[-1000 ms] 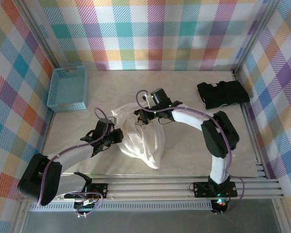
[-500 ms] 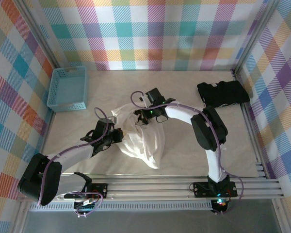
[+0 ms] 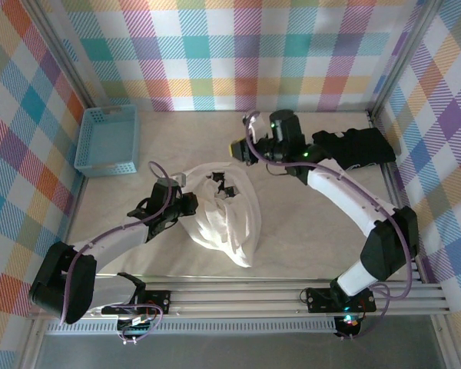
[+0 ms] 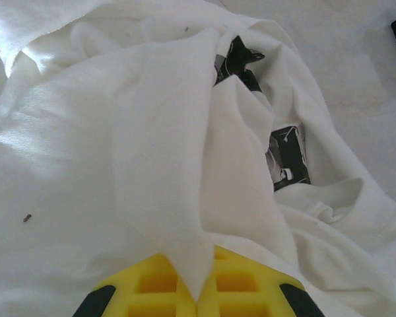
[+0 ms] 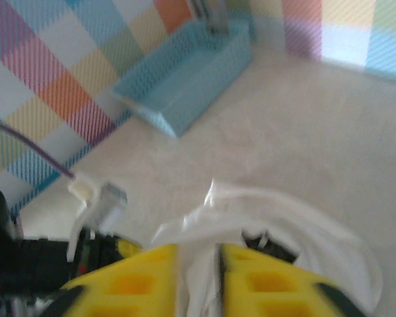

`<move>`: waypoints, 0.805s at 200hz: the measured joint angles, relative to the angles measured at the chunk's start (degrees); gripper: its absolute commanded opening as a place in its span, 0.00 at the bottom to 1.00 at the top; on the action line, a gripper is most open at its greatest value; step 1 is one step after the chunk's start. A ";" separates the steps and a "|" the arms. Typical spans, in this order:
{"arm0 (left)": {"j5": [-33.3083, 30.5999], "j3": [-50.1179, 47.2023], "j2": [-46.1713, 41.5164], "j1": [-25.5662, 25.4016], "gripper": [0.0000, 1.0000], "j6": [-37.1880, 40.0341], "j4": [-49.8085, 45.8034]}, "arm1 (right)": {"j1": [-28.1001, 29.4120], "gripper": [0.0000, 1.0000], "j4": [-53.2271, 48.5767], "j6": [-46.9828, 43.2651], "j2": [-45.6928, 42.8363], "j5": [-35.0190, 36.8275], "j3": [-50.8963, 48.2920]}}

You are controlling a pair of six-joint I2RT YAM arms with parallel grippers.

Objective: Fold the inside-out t-shirt

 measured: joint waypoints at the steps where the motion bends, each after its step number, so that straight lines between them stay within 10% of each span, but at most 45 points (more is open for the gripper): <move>1: -0.09 0.00 0.00 0.00 0.03 0.02 -0.07 | 0.09 0.38 -0.13 0.20 0.04 0.11 -0.22; 58: -1.73 0.02 0.00 0.00 0.01 0.83 -2.91 | 2.84 0.56 -9.07 1.70 4.74 7.21 -13.64; 103: -1.68 0.02 0.00 0.00 0.01 0.81 -2.82 | 2.73 0.01 -7.23 3.69 6.69 4.90 -16.02; 161: -0.98 -0.13 -4.13 0.26 0.00 -1.49 -1.70 | -5.16 0.00 -7.26 2.54 0.22 -2.40 -8.41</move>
